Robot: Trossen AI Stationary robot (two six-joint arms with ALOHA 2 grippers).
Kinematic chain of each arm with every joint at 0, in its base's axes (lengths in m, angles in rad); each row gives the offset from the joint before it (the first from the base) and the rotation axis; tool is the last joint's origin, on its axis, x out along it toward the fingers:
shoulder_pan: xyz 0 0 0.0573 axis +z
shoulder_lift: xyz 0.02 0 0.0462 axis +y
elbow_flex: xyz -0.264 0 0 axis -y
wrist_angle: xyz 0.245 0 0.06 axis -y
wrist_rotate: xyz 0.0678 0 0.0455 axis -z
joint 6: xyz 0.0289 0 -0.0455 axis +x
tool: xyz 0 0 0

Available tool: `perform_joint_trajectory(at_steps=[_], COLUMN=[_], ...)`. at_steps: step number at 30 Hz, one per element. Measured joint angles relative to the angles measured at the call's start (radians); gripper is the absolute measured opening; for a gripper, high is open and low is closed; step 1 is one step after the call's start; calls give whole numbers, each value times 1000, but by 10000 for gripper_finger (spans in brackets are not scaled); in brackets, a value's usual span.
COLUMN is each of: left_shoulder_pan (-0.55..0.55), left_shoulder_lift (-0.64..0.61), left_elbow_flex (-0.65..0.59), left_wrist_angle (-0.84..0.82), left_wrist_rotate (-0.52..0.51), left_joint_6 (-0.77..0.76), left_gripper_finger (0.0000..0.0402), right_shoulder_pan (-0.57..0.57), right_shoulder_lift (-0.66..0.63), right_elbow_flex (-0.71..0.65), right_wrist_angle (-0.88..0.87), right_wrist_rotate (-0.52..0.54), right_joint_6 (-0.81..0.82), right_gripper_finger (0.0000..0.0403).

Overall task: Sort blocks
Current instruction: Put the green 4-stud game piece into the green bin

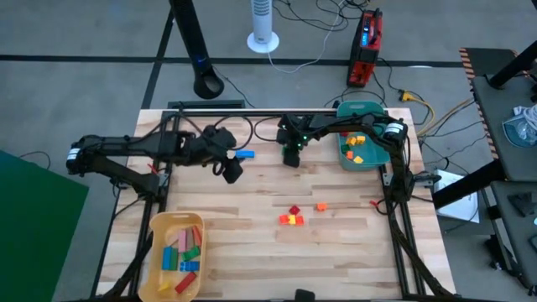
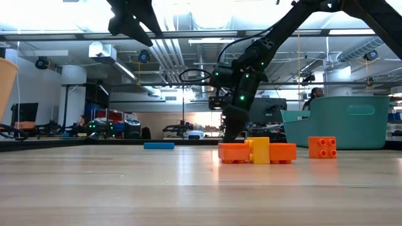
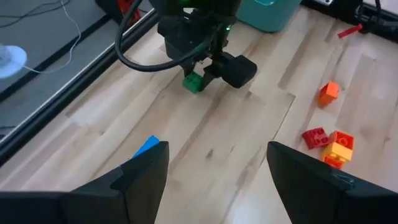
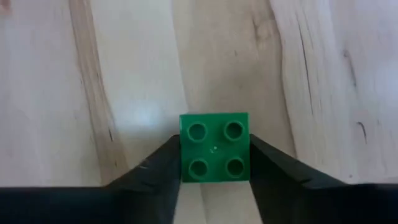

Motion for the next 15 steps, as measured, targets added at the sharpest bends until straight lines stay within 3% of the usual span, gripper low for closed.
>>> perform_joint_trajectory(at_steps=[2,8,11,15], left_shoulder_pan=[9,39,52,66], left_shoulder_lift=[0,0,0,0], left_elbow_flex=[0,0,0,0], left_wrist_angle=[0,0,0,3], left_wrist_rotate=[-2,-2,-2,2], left_joint_6=[18,75,98,128], left_gripper_finger=[259,259,259,259], right_shoulder_pan=[0,-4,-15,-62], right_shoulder_lift=[3,-24,-107,-245], right_elbow_flex=[0,-2,-2,0], right_wrist_angle=[8,5,-31,-168], right_wrist_rotate=[-8,-35,-33,45], right_joint_6=[32,177,307,480], right_gripper_finger=[130,132,132,132])
